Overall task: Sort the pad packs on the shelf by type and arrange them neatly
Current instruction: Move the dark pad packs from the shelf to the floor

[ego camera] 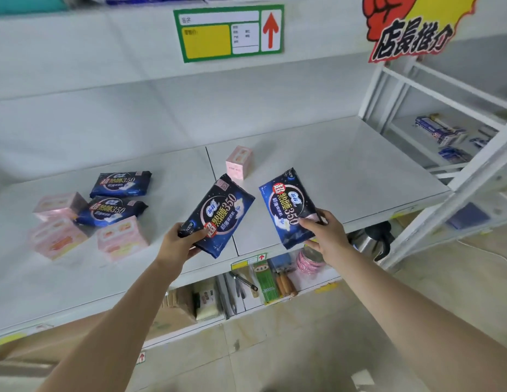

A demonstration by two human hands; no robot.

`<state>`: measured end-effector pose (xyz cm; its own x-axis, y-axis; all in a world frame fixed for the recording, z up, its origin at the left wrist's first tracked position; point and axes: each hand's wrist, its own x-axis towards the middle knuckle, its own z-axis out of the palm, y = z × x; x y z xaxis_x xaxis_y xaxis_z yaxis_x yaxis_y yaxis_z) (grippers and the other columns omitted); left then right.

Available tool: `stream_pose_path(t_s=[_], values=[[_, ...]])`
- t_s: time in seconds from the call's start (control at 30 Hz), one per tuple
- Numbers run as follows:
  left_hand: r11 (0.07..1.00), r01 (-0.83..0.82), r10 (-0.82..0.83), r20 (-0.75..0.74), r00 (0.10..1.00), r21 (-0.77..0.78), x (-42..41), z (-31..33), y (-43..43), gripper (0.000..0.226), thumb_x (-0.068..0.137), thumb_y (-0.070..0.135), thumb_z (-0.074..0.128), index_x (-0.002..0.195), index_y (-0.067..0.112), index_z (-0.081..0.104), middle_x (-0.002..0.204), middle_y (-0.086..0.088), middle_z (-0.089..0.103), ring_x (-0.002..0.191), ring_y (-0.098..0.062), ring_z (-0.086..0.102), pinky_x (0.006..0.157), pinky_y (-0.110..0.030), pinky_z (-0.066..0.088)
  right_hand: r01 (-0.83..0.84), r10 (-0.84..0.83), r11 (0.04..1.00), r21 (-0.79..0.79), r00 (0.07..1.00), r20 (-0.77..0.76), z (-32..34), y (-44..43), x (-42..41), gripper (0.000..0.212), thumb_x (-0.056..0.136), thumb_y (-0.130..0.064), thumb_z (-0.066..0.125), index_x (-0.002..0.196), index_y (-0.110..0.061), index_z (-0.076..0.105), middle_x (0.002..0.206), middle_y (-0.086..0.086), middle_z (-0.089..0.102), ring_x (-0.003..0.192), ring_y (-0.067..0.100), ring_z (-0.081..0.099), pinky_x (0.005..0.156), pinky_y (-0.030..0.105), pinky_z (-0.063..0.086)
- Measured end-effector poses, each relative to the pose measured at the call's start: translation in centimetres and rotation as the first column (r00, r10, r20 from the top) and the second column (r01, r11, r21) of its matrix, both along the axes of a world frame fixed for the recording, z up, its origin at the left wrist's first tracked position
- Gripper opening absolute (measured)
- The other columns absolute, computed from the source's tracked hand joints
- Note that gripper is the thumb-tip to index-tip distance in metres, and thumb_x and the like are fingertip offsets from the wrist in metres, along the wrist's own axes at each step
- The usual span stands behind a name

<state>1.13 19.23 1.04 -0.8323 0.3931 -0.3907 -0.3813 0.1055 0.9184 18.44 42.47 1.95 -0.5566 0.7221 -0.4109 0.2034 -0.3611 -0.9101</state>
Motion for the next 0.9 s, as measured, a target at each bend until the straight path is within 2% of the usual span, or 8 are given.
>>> stream_pose_path(t_s=[0.13,0.23,0.37,0.47,0.57,0.67,0.8,0.9], values=[[1.0,-0.002,0.002,-0.015,1.0,0.001,2.2,0.9,-1.7,0.022,0.08,-0.001,0.066,0.086,0.013,0.05,0.092,-0.009,0.061,0.078,-0.022,0.062,0.072,-0.031,0.054,0.045,-0.045,0.999,-0.002,0.999,0.003,0.4,-1.4,2.5,0.033,0.076,-0.011,0.072,0.103,-0.016,0.053,0.109,0.013,0.063,0.1,0.03,0.062,0.069,0.034,0.053],[0.999,-0.008,0.009,-0.034,0.999,0.032,4.4,1.6,-3.0,0.021,0.081,-0.001,0.064,0.085,0.013,0.05,0.09,-0.008,0.062,0.077,-0.02,0.062,0.062,-0.024,0.056,0.048,-0.048,0.999,-0.004,0.999,-0.019,0.8,-2.5,4.5,0.033,0.077,-0.014,0.072,0.103,-0.014,0.052,0.11,0.014,0.063,0.099,0.031,0.062,0.07,0.036,0.052],[0.998,-0.033,0.035,-0.042,0.999,0.05,7.2,2.1,-5.0,0.024,0.081,0.0,0.065,0.098,0.008,0.05,0.097,-0.011,0.062,0.081,-0.023,0.062,0.064,-0.028,0.056,0.054,-0.057,0.998,-0.045,0.995,-0.084,1.6,-3.8,7.4,0.033,0.078,-0.012,0.07,0.106,-0.011,0.052,0.105,0.013,0.063,0.092,0.028,0.063,0.064,0.033,0.052],[0.996,-0.072,0.075,-0.058,0.996,0.047,10.0,2.2,-6.9,0.032,0.081,0.002,0.066,0.109,0.005,0.05,0.104,-0.014,0.062,0.084,-0.025,0.063,0.064,-0.028,0.058,0.039,-0.045,0.998,-0.053,0.992,-0.121,2.1,-5.2,10.4,0.019,0.081,-0.012,0.068,0.095,-0.011,0.056,0.091,0.009,0.066,0.079,0.023,0.064,0.063,0.034,0.053],[0.985,-0.142,0.145,-0.021,0.989,0.101,14.4,2.1,-9.0,0.027,0.083,0.002,0.064,0.106,0.005,0.051,0.099,-0.01,0.063,0.082,-0.021,0.063,0.061,-0.023,0.058,0.006,-0.017,0.997,-0.075,0.99,-0.14,1.7,-7.0,14.1,0.007,0.083,-0.014,0.066,0.084,-0.017,0.06,0.084,0.007,0.066,0.073,0.023,0.063,0.072,0.039,0.052],[0.971,-0.196,0.194,0.025,0.981,0.134,18.4,1.7,-11.2,0.022,0.083,0.002,0.064,0.101,0.007,0.054,0.097,-0.009,0.063,0.082,-0.02,0.063,0.064,-0.024,0.057,0.01,-0.029,0.992,-0.124,0.988,-0.153,1.5,-9.1,17.3,0.014,0.084,-0.013,0.065,0.097,-0.01,0.06,0.088,0.008,0.065,0.073,0.022,0.062,0.07,0.036,0.05],[0.973,-0.209,0.207,0.038,0.978,0.094,23.2,1.0,-14.9,0.035,0.082,0.004,0.065,0.113,0.004,0.05,0.105,-0.012,0.063,0.084,-0.021,0.064,0.072,-0.029,0.057,0.008,-0.031,0.987,-0.161,0.989,-0.143,1.3,-12.2,21.7,0.018,0.085,-0.016,0.064,0.101,-0.013,0.056,0.096,0.008,0.064,0.072,0.018,0.061,0.064,0.033,0.051],[0.965,-0.226,0.22,0.055,0.974,0.131,25.6,1.0,-17.7,0.035,0.083,0.004,0.064,0.116,0.002,0.051,0.107,-0.014,0.063,0.088,-0.023,0.064,0.074,-0.031,0.058,0.008,-0.034,0.979,-0.203,0.992,-0.123,1.2,-14.2,23.9,0.034,0.084,-0.018,0.065,0.116,-0.012,0.054,0.105,0.01,0.063,0.073,0.018,0.062,0.05,0.03,0.055]])
